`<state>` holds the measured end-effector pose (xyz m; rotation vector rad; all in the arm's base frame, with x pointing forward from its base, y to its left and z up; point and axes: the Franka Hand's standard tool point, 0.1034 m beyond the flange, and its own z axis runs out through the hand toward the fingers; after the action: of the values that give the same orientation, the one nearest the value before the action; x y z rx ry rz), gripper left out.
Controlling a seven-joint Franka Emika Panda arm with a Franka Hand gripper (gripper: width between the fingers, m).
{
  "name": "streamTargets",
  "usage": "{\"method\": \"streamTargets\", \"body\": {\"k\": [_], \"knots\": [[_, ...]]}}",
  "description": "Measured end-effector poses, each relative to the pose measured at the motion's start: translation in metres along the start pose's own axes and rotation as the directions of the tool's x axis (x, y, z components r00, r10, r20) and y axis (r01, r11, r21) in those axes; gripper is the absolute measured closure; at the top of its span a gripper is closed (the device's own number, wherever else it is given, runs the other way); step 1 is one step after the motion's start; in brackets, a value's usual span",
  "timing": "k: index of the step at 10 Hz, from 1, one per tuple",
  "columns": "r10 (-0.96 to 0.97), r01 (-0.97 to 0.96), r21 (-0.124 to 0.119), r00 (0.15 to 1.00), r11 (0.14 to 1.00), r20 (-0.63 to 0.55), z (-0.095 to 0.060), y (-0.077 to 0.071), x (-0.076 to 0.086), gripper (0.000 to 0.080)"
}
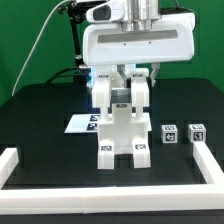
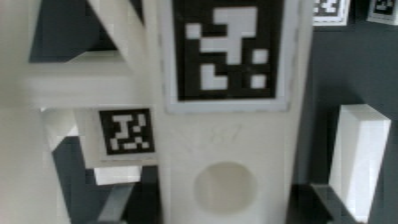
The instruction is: Assemble chair
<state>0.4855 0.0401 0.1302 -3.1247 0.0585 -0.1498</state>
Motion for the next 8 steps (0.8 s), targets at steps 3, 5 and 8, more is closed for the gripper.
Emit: {"method": "streamTargets", "body": {"k": [3,5,8], "knots": [[-0.005,0.005,-0.004,0.999,1.0,-0.04,0.007,0.0,0.007,0.0514],[-0.005,0.005,-0.008,0.999,1.0,-0.035,0.015,0.0,0.005,0.0514],[-0.005,0.005,-0.009,0.999,1.0,-0.032,0.016,0.001,0.005,0.0514]]}}
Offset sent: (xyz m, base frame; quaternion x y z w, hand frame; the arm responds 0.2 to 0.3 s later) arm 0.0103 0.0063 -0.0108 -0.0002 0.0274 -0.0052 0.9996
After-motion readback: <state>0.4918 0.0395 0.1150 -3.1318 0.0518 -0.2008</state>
